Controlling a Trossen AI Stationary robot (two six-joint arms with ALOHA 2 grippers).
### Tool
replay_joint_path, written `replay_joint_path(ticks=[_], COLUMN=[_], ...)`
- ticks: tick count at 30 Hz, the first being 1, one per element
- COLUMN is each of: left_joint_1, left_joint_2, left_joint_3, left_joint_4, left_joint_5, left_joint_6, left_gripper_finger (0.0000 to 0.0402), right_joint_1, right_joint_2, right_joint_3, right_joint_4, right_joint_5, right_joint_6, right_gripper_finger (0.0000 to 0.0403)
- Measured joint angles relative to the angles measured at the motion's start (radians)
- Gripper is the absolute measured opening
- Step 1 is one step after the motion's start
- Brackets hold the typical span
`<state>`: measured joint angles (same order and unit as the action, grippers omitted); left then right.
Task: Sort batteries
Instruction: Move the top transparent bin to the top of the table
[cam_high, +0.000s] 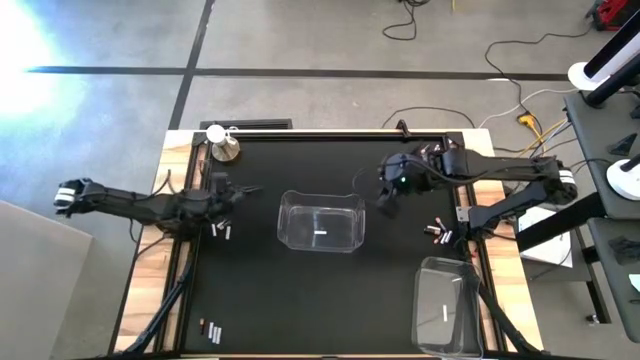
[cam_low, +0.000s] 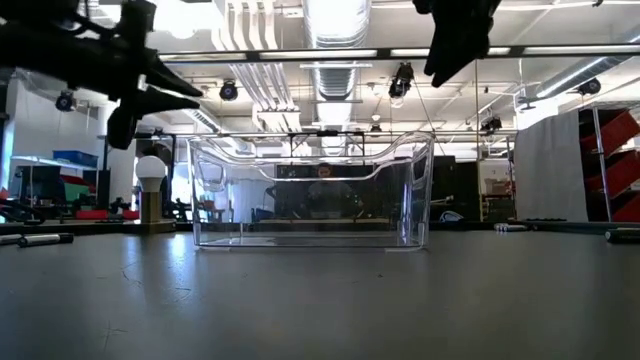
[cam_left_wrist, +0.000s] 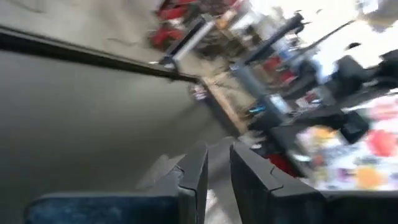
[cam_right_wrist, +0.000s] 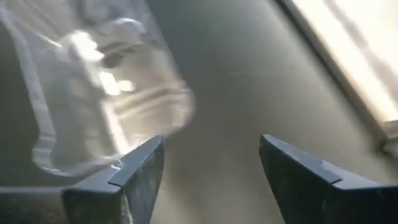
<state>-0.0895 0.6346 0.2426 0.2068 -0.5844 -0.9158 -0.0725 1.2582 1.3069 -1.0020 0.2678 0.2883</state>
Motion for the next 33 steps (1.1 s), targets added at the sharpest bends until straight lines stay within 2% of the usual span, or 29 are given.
replay_joint_path(ticks=[3, 6, 14, 19, 25, 33], left_joint_1=[0.005, 0.006, 0.005, 0.005, 0.018, 0.028], left_joint_2=[0.143, 0.292, 0.668, 0.859, 1.009, 1.078], left_joint_3=[0.094, 0.213, 0.617, 0.814, 0.889, 0.889], left_joint_4=[-0.070, -0.183, -0.813, -0.999, -1.083, -1.082], left_joint_5=[-0.009, -0.003, 0.058, 0.173, 0.333, 0.381], left_joint_6=[-0.048, -0.141, -0.460, -0.501, -0.563, -0.567], left_gripper_finger=[0.0061, 0.0085, 0.0163, 0.0173, 0.0168, 0.0147], right_joint_1=[-0.035, -0.067, -0.076, -0.076, -0.076, -0.076], right_joint_2=[-0.021, -0.048, -0.100, -0.139, -0.186, -0.226], right_joint_3=[0.015, 0.014, 0.001, -0.003, -0.011, -0.028], right_joint_4=[-0.019, -0.018, -0.056, -0.094, -0.098, -0.104], right_joint_5=[0.073, 0.094, 0.092, 0.093, 0.093, 0.092], right_joint_6=[-0.121, -0.162, -0.237, -0.237, -0.215, -0.177], right_gripper_finger=[0.0278, 0.0295, 0.0323, 0.0322, 0.0308, 0.0294])
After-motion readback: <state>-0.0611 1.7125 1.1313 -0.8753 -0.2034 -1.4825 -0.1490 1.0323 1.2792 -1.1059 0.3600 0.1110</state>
